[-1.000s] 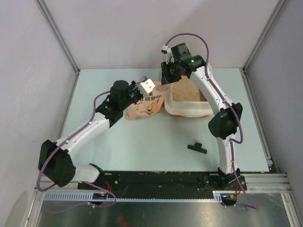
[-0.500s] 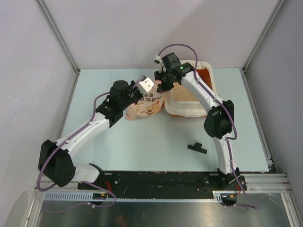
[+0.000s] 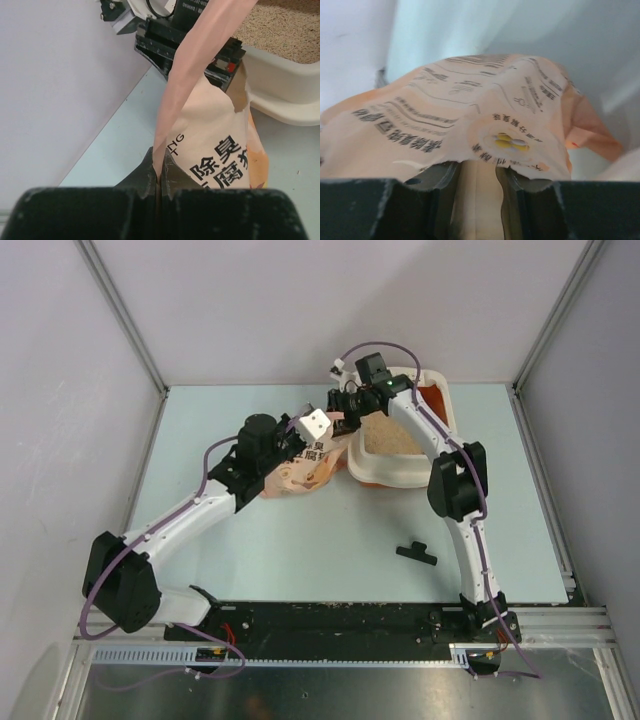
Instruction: Fill the litter box with clean litter
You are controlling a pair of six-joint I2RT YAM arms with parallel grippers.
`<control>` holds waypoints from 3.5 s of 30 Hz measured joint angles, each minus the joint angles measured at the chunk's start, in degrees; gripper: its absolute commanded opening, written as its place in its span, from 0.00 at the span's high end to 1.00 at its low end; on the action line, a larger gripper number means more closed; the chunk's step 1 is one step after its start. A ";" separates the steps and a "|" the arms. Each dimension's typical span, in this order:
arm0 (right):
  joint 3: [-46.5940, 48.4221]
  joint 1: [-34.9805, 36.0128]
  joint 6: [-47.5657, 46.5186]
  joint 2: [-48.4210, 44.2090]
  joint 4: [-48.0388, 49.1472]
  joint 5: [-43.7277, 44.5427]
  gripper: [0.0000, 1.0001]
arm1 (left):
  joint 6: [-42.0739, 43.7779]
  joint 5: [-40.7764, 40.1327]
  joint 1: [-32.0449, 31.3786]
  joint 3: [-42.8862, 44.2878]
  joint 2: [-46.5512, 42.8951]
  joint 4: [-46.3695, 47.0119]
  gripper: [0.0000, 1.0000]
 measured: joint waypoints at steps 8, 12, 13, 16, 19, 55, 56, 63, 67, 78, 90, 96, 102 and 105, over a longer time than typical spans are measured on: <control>0.52 -3.87 15.61 3.23 9.99 -17.90 1.00 | 2.10 -1.92 0.09 0.00 0.22 0.13 1.00; 0.48 -5.70 21.31 3.23 13.00 -21.97 1.00 | 3.78 -2.89 0.07 0.20 0.22 0.04 1.00; 0.28 -6.27 22.64 3.23 13.46 -22.69 1.00 | 4.37 -3.23 0.04 0.31 0.22 -0.02 1.00; -2.47 -8.55 26.99 2.40 17.27 -24.63 1.00 | 6.16 -3.74 -0.07 0.76 0.15 -1.07 1.00; -8.07 -11.32 31.34 0.37 22.40 -25.99 1.00 | 7.48 -4.09 -0.20 1.01 -0.24 -2.23 1.00; -36.92 -22.58 51.39 -14.36 59.28 -28.89 1.00 | 10.91 -4.52 -0.92 3.13 -0.94 -7.87 1.00; -36.89 -22.82 51.41 -14.36 59.39 -28.94 1.00 | 11.08 -4.52 -0.92 3.13 -0.94 -7.89 1.00; -36.89 -24.85 51.54 -14.64 59.78 -29.09 1.00 | 11.69 -4.52 -0.92 3.61 -0.46 -8.11 1.00; -37.13 -26.25 52.43 -15.04 60.74 -29.09 1.00 | 12.11 -4.52 -0.90 4.11 0.11 -8.13 1.00; -38.45 -31.23 53.42 -18.62 62.01 -29.11 1.00 | 12.59 -4.57 -0.85 5.38 1.64 -8.15 1.00; -38.40 -38.75 42.71 -22.16 50.10 -27.96 1.00 | 11.87 -4.33 -0.79 7.06 4.70 -6.32 1.00; -38.36 -39.45 28.15 -25.59 34.97 -24.24 1.00 | 11.26 -1.53 -0.74 7.06 4.70 -6.27 1.00; -38.86 -39.34 16.68 -30.82 23.45 -20.98 1.00 | 10.36 0.20 -0.74 7.02 4.70 -6.08 1.00; -38.88 -39.21 13.66 -32.09 20.26 -20.20 1.00 | 10.01 0.55 -0.74 6.86 4.70 -5.88 1.00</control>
